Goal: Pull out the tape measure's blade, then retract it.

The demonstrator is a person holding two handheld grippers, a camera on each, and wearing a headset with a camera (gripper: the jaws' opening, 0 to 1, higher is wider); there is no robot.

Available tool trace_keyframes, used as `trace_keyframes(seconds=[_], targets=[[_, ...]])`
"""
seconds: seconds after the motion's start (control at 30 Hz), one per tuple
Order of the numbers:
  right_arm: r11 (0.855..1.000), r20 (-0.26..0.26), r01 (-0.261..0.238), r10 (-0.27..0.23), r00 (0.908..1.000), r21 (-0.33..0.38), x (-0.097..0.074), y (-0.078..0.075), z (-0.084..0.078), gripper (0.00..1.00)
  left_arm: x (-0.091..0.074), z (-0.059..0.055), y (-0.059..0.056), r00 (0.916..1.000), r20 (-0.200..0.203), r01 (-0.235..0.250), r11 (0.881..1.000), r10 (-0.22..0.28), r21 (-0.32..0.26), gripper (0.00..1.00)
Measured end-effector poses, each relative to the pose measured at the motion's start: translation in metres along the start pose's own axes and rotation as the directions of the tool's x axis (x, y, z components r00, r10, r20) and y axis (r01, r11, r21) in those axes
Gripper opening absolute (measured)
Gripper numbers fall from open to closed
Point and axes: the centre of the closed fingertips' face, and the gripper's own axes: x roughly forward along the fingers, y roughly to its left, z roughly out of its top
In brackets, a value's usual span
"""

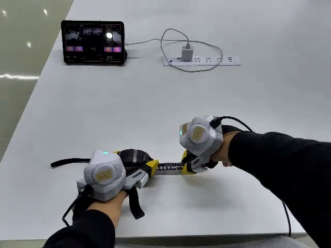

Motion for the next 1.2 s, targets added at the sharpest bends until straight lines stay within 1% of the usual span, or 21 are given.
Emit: trace_keyframes(seconds=[0.7, 1.2], targets=[[1.0, 0.003, 0.005, -0.005, 1.0, 0.015, 0.004, 0.0, 0.008, 0.1, 0.0, -0.001, -0.001, 1.0, -0.003, 0.001, 1.0, -0.001, -0.001, 0.61], [1.0, -0.012, 0.007, -0.007, 0.9999, 0.022, 0.009, 0.0, 0.017, 0.1, 0.0, -0.001, -0.001, 1.0, -0.004, 0.001, 1.0, -0.001, -0.003, 0.61]])
